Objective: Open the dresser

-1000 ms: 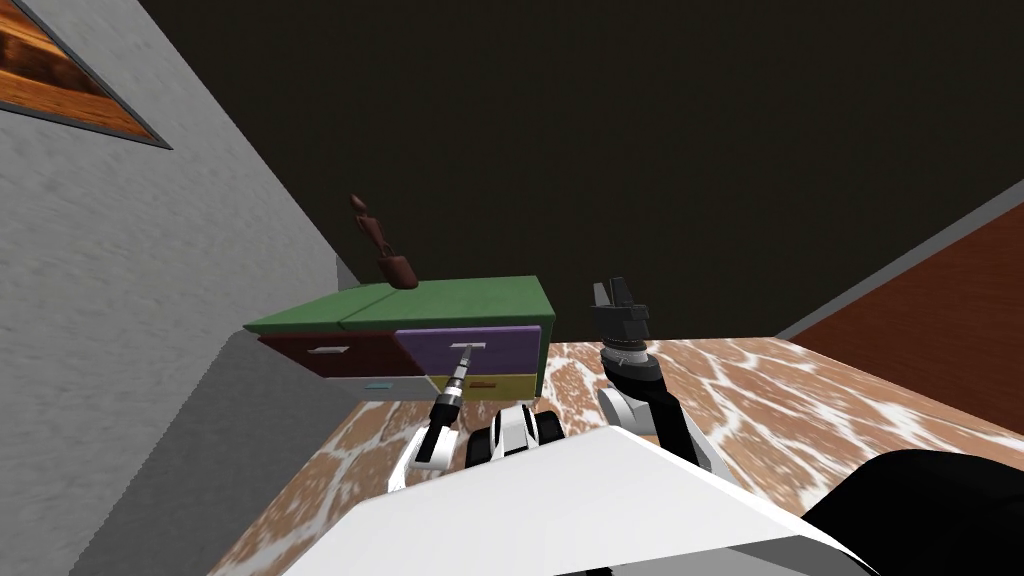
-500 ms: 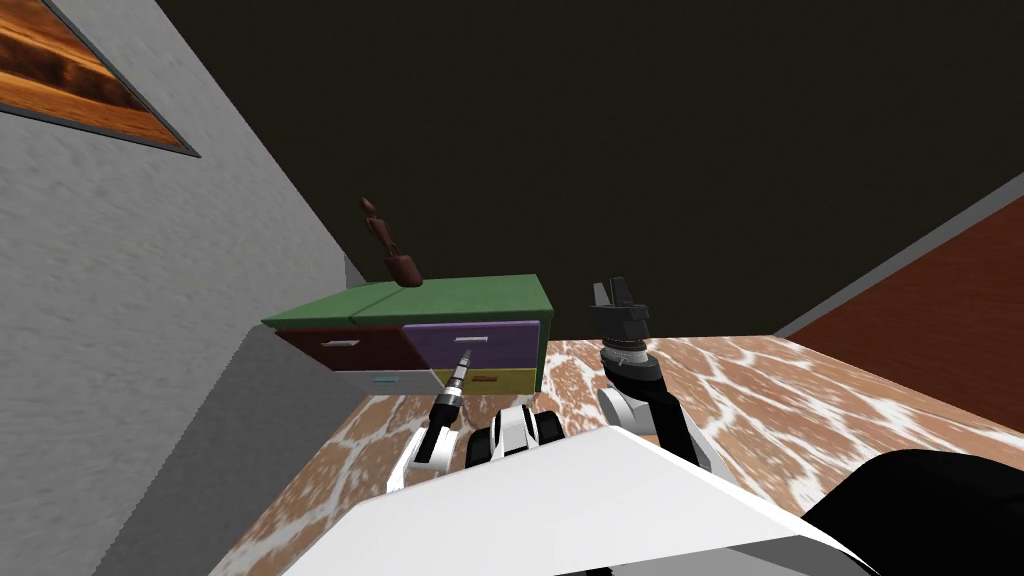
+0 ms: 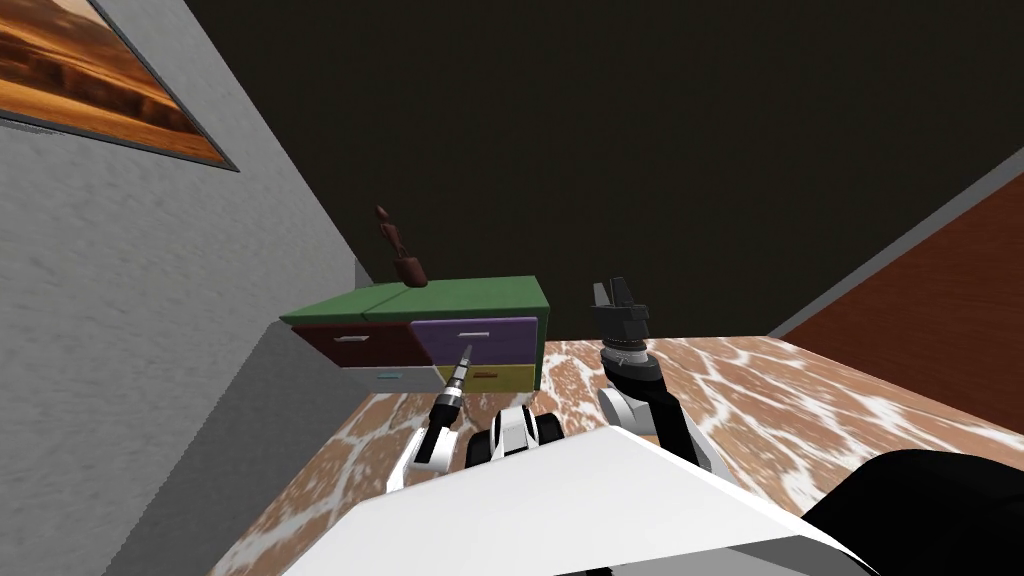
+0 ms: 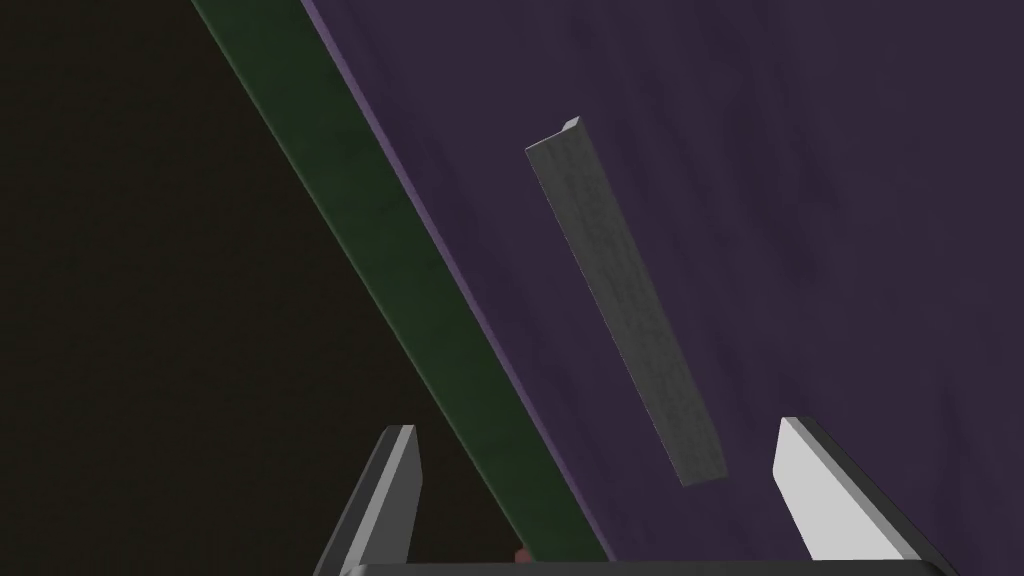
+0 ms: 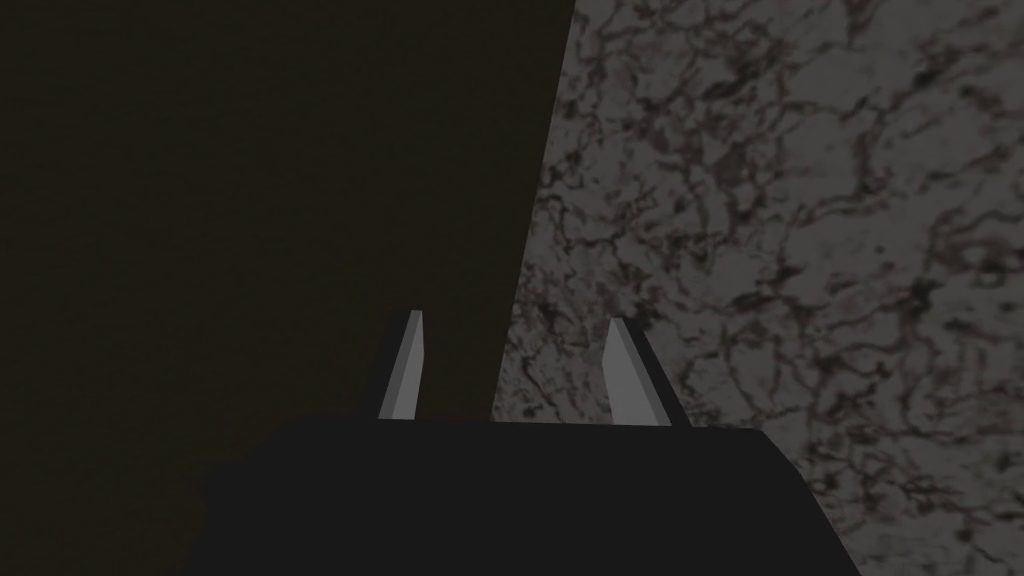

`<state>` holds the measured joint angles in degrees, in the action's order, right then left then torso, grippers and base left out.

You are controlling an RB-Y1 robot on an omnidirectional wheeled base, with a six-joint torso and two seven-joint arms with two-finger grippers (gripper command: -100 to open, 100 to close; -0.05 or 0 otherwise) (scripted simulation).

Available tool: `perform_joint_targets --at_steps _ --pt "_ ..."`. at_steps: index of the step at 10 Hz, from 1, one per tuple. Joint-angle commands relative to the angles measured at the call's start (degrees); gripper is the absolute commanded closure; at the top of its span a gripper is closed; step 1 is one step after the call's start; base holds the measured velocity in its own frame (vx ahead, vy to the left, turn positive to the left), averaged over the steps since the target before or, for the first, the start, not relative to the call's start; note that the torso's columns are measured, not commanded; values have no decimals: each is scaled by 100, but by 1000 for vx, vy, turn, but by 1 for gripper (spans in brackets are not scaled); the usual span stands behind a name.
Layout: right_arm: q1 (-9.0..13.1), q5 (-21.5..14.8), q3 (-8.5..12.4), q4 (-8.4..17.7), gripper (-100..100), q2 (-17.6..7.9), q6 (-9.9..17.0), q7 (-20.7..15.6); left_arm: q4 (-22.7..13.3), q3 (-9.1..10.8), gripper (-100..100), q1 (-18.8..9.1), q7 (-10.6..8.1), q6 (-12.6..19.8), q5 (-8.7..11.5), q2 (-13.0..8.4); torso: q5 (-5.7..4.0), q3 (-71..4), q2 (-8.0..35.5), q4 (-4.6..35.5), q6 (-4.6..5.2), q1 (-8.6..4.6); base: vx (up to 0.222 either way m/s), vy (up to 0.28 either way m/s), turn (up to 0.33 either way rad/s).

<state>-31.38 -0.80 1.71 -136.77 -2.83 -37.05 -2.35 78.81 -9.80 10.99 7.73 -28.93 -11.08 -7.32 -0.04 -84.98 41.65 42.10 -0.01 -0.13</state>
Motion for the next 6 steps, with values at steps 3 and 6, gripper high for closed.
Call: perform_joint_targets --at_steps 3,6 --pt "0 0 0 0 0 0 0 0 -103 33 -100 -52 26 -14 5 32 4 43 66 20 1 15 143 -34 -12" --pt "3 0 -1 1 0 1 1 0 -647 155 -100 -413 -178 -268 -107 -110 0 63 98 29 2 0 -14 -67 32"
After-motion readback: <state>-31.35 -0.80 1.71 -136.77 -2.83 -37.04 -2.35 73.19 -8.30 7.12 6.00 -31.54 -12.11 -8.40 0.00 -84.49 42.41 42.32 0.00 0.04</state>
